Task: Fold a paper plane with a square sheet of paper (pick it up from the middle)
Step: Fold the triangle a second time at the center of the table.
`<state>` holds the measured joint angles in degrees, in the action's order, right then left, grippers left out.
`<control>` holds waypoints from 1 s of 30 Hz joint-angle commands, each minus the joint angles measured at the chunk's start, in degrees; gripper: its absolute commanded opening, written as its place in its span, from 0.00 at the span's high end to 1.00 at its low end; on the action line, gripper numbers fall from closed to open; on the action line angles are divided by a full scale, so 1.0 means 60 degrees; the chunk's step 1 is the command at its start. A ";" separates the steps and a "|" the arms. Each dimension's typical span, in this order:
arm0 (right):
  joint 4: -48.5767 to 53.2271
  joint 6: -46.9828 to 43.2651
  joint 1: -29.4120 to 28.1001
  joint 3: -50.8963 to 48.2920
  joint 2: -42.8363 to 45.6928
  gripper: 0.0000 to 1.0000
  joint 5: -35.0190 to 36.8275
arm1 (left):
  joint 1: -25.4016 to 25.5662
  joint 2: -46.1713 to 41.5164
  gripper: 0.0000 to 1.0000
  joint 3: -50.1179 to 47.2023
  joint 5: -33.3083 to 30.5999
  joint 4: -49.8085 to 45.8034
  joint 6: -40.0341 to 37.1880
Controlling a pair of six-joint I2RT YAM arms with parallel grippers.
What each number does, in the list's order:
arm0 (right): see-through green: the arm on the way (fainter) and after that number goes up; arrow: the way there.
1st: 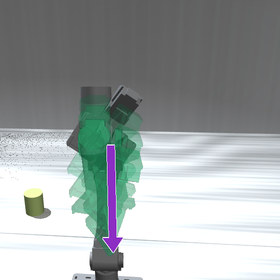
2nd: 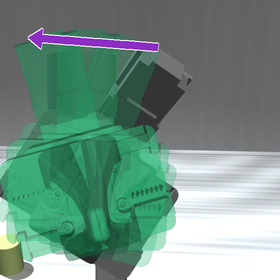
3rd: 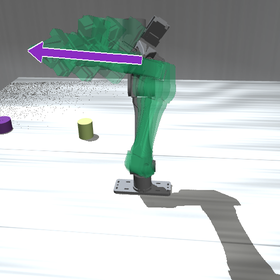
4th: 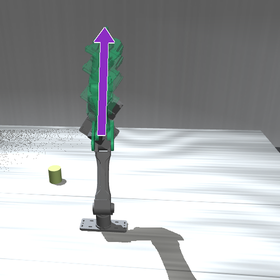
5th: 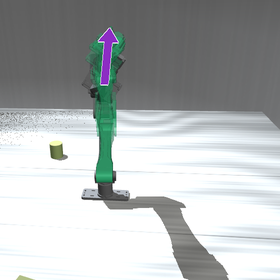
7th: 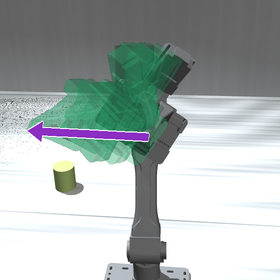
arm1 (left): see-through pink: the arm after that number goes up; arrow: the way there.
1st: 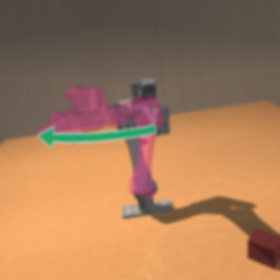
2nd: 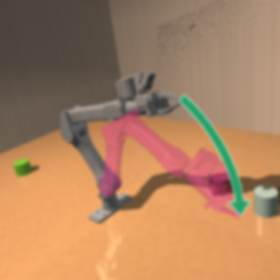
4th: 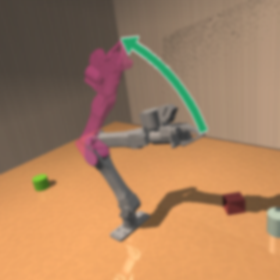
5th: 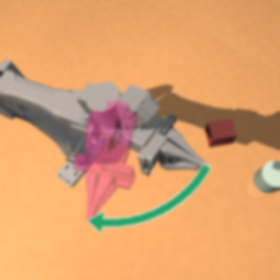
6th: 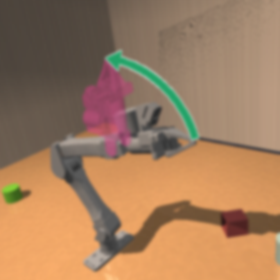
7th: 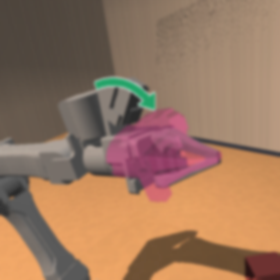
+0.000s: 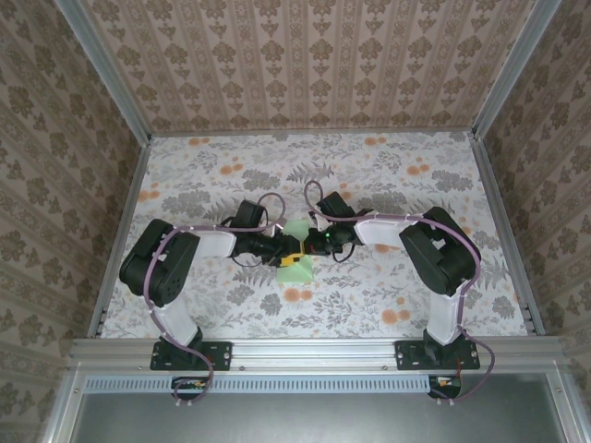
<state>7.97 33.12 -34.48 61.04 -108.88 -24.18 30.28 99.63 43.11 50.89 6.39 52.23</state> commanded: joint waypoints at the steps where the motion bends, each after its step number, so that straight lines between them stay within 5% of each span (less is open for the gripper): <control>1: 0.0240 -0.0144 0.0032 0.0223 -0.0237 1.00 0.0149 | -0.0066 -0.0335 0.66 0.0084 -0.0103 -0.0302 -0.0326; 30: 0.0426 -0.0152 0.0033 0.0184 -0.0261 1.00 0.0339 | -0.0052 0.0357 0.67 0.0048 -0.0075 -0.0381 -0.0425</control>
<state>8.19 33.12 -34.48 61.06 -109.14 -23.53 30.28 100.68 43.16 50.57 5.48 51.31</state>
